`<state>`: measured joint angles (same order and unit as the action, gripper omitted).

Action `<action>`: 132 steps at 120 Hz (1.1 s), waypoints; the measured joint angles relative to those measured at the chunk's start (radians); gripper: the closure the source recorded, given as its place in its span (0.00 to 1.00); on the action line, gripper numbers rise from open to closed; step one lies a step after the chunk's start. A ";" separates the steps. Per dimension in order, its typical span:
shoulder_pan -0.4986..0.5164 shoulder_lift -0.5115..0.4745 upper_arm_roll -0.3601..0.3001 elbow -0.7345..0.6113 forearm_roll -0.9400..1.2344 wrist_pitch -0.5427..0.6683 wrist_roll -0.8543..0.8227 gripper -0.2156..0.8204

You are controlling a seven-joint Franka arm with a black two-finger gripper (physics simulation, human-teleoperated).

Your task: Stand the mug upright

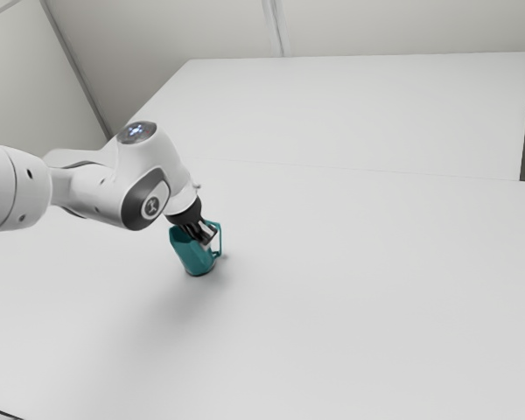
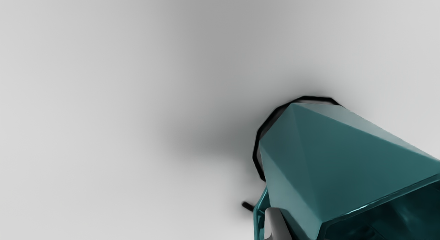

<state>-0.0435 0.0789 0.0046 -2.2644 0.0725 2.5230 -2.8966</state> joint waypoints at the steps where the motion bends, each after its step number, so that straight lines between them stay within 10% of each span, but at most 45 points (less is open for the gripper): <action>1: 0.000 0.000 0.000 0.000 0.000 0.000 0.000 0.97; 50: -0.008 -0.106 0.001 0.000 0.013 -0.065 -0.001 0.36; 132: -0.031 -0.130 0.010 0.421 0.009 -0.535 -0.001 0.21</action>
<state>-0.0741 -0.0515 0.0146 -1.8431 0.0814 1.9883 -2.8973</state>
